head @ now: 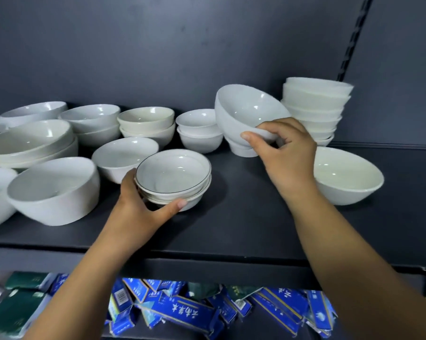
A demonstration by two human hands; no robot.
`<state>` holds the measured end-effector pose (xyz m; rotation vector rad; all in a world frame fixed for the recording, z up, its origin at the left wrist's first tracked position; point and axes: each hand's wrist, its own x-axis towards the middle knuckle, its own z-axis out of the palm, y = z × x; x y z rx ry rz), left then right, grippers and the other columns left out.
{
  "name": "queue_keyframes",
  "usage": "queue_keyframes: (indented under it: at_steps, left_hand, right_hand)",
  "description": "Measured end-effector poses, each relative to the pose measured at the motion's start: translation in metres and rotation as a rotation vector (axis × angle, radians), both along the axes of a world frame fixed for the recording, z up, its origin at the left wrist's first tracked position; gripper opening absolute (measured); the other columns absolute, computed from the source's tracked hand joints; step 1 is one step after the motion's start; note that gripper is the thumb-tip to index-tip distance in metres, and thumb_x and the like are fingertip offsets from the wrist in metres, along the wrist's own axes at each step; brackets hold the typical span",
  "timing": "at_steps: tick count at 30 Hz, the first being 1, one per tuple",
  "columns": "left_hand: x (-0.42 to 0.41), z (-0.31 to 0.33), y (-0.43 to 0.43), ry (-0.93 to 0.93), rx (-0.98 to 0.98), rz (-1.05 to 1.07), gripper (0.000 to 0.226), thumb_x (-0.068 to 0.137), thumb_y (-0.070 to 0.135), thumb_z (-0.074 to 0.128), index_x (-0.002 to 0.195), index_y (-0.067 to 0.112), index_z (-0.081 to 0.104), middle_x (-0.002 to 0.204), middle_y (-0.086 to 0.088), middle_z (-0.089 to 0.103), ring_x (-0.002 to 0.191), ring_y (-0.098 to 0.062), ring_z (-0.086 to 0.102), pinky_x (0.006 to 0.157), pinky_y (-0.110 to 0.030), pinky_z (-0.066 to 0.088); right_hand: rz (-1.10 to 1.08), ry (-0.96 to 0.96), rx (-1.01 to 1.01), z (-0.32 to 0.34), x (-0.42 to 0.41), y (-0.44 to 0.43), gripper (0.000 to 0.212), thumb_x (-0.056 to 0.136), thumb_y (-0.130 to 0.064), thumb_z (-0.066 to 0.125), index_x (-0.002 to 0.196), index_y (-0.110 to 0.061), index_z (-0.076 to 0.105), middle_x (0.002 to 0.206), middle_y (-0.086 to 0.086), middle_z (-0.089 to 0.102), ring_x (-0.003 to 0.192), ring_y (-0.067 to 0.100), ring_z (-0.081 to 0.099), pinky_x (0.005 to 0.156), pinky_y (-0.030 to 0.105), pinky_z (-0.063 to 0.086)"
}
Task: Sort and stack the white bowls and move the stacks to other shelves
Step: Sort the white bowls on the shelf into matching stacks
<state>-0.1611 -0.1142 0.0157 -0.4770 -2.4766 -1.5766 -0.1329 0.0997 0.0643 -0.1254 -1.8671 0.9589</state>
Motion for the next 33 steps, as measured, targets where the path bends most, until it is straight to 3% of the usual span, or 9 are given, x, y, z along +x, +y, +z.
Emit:
queue_keyframes:
  at_steps: [3, 5, 7, 12, 18, 23, 28, 33]
  left_hand:
    - [-0.01, 0.003, 0.013, -0.023, -0.026, -0.008, 0.095, 0.062, 0.029, 0.079, 0.139, 0.011, 0.025, 0.131, 0.002, 0.045, 0.111, -0.007, 0.044, 0.093, -0.021, 0.033]
    - [-0.017, 0.005, 0.018, -0.023, -0.047, -0.002, 0.105, 0.055, 0.042, 0.077, 0.139, 0.011, 0.023, 0.138, -0.003, 0.044, 0.12, -0.015, 0.046, 0.1, -0.028, 0.036]
    - [-0.023, 0.008, 0.022, -0.034, -0.081, 0.011, 0.107, 0.058, 0.043, 0.077, 0.142, 0.012, 0.018, 0.142, -0.004, 0.041, 0.127, -0.02, 0.043, 0.102, -0.031, 0.033]
    - [-0.027, 0.01, 0.026, -0.026, -0.109, 0.038, 0.097, 0.065, 0.034, 0.078, 0.141, 0.013, 0.021, 0.141, -0.006, 0.043, 0.127, -0.023, 0.043, 0.101, -0.032, 0.034]
    - [-0.028, 0.012, 0.032, -0.009, -0.13, 0.086, 0.089, 0.066, 0.03, 0.079, 0.132, 0.0, 0.027, 0.139, -0.013, 0.043, 0.127, -0.026, 0.042, 0.094, -0.026, 0.033]
    - [-0.026, 0.009, 0.035, 0.021, -0.15, 0.111, 0.084, 0.067, 0.031, 0.078, 0.126, -0.002, 0.029, 0.137, -0.016, 0.044, 0.125, -0.028, 0.043, 0.085, -0.021, 0.03]
    - [-0.026, 0.002, 0.037, -0.009, -0.144, 0.111, 0.082, 0.071, 0.039, 0.073, 0.129, 0.003, 0.029, 0.136, -0.011, 0.045, 0.124, -0.027, 0.043, 0.084, -0.023, 0.03]
    - [-0.029, 0.006, 0.038, -0.017, -0.147, 0.09, 0.083, 0.072, 0.042, 0.071, 0.132, 0.006, 0.025, 0.139, -0.009, 0.043, 0.126, -0.026, 0.042, 0.088, -0.023, 0.032]
  right_hand:
    - [-0.031, -0.025, 0.099, -0.012, 0.0, 0.0, 0.018, 0.064, -0.023, 0.073, 0.068, -0.006, 0.071, 0.069, -0.007, 0.058, 0.072, 0.009, 0.051, 0.071, 0.006, 0.035]
    - [-0.025, -0.063, 0.136, -0.019, -0.002, -0.002, 0.018, 0.062, -0.022, 0.074, 0.065, -0.005, 0.07, 0.068, 0.006, 0.064, 0.073, 0.011, 0.05, 0.071, 0.002, 0.034]
    - [-0.002, -0.124, 0.093, -0.02, -0.003, -0.003, 0.018, 0.064, -0.019, 0.078, 0.066, -0.003, 0.07, 0.072, 0.011, 0.066, 0.073, 0.01, 0.051, 0.071, 0.002, 0.033]
    - [0.007, -0.258, 0.085, -0.021, 0.001, 0.004, 0.018, 0.07, -0.017, 0.077, 0.072, -0.002, 0.069, 0.08, 0.008, 0.063, 0.08, 0.013, 0.048, 0.07, 0.003, 0.031]
    - [0.019, -0.353, 0.056, -0.025, 0.006, 0.01, 0.018, 0.071, -0.02, 0.076, 0.076, -0.004, 0.069, 0.081, -0.003, 0.056, 0.085, 0.009, 0.047, 0.071, 0.003, 0.031]
    - [-0.013, -0.392, 0.081, -0.03, 0.011, 0.012, 0.02, 0.071, -0.02, 0.077, 0.08, -0.004, 0.07, 0.088, 0.004, 0.062, 0.089, 0.013, 0.049, 0.073, 0.013, 0.031]
    - [-0.058, -0.378, 0.131, -0.035, 0.009, 0.011, 0.019, 0.071, -0.019, 0.076, 0.08, -0.003, 0.07, 0.088, 0.007, 0.064, 0.087, 0.011, 0.046, 0.07, 0.008, 0.032]
    - [-0.127, -0.352, 0.209, -0.036, 0.011, 0.007, 0.017, 0.071, -0.013, 0.076, 0.077, 0.001, 0.069, 0.086, 0.015, 0.066, 0.09, 0.03, 0.056, 0.072, 0.015, 0.028]
